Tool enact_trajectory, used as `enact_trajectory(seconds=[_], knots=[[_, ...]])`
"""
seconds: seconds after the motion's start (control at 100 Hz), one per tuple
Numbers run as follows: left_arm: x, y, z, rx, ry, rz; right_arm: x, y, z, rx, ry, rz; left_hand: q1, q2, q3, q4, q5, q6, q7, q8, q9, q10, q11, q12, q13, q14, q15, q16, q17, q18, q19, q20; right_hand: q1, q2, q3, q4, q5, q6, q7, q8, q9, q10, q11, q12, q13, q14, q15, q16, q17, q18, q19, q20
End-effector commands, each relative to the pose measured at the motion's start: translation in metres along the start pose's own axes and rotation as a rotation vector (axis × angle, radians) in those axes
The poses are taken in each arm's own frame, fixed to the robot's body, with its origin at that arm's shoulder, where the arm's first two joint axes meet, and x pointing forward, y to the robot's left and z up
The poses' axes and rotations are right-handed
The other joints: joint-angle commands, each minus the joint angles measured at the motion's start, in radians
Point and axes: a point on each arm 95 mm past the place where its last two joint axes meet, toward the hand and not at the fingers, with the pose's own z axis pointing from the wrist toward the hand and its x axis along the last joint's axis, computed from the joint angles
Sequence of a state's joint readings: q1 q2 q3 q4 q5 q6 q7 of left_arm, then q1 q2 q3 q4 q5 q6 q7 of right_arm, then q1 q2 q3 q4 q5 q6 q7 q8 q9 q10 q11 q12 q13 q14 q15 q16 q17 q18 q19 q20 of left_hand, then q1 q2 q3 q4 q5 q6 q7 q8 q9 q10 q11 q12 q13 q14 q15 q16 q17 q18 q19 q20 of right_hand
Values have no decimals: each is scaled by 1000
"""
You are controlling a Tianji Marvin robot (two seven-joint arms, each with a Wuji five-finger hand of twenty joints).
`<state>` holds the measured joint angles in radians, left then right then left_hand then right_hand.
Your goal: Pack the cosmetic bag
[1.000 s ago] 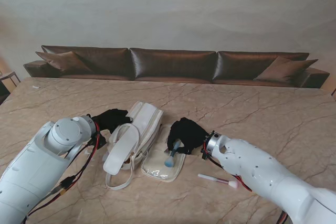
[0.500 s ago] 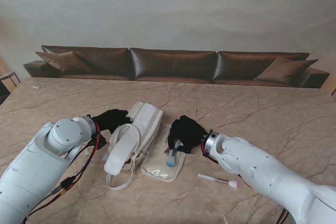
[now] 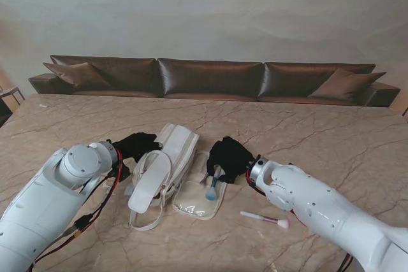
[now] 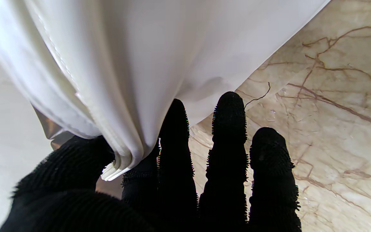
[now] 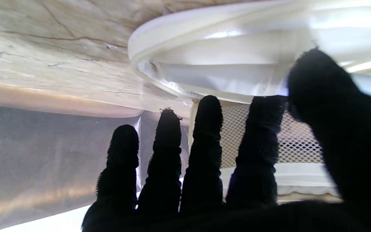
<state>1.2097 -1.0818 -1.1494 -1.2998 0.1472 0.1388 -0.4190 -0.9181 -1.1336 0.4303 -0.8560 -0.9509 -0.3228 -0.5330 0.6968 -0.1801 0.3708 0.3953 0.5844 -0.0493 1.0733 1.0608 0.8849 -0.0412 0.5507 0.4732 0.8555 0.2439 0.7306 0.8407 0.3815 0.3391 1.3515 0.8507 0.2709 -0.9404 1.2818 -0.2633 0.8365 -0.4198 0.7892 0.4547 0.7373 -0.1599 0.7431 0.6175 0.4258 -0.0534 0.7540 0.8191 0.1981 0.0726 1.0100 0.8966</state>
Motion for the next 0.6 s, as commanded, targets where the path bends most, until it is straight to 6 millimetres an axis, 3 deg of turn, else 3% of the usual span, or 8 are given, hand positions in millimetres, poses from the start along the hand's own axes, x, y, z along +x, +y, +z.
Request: enact_trajectory(seconds=[0.0, 0.28, 0.59], knots=[[6, 2, 0, -2, 16, -2, -4, 1, 2, 1, -18, -9, 75, 103, 137, 74, 30, -172, 63, 25, 3, -30, -8, 6, -10, 5, -10, 2, -4, 15, 0, 6, -46, -1, 8, 57, -47, 98, -29, 34, -50, 12, 0, -12, -32, 24, -7, -7, -10, 2, -9, 8], [6, 1, -1, 0, 14, -1, -8, 5, 1, -7, -82, 7, 76, 103, 137, 74, 30, -172, 63, 26, 2, -29, -9, 7, -10, 4, -11, 2, -5, 16, -1, 7, -79, 14, -8, 52, -170, 212, -165, 3, -124, 41, -38, -59, -33, 31, -19, -20, -10, 5, -10, 11], [5, 2, -1, 3, 10, -5, -7, 25, -25, -8, -127, 80, 77, 103, 135, 72, 30, -172, 64, 26, 1, -30, -10, 8, -9, 2, -10, 2, -4, 14, -1, 7, -84, 32, -19, 54, -170, 213, -177, -17, -88, 43, -55, -108, 53, 40, -57, -45, 13, 16, -13, 11]])
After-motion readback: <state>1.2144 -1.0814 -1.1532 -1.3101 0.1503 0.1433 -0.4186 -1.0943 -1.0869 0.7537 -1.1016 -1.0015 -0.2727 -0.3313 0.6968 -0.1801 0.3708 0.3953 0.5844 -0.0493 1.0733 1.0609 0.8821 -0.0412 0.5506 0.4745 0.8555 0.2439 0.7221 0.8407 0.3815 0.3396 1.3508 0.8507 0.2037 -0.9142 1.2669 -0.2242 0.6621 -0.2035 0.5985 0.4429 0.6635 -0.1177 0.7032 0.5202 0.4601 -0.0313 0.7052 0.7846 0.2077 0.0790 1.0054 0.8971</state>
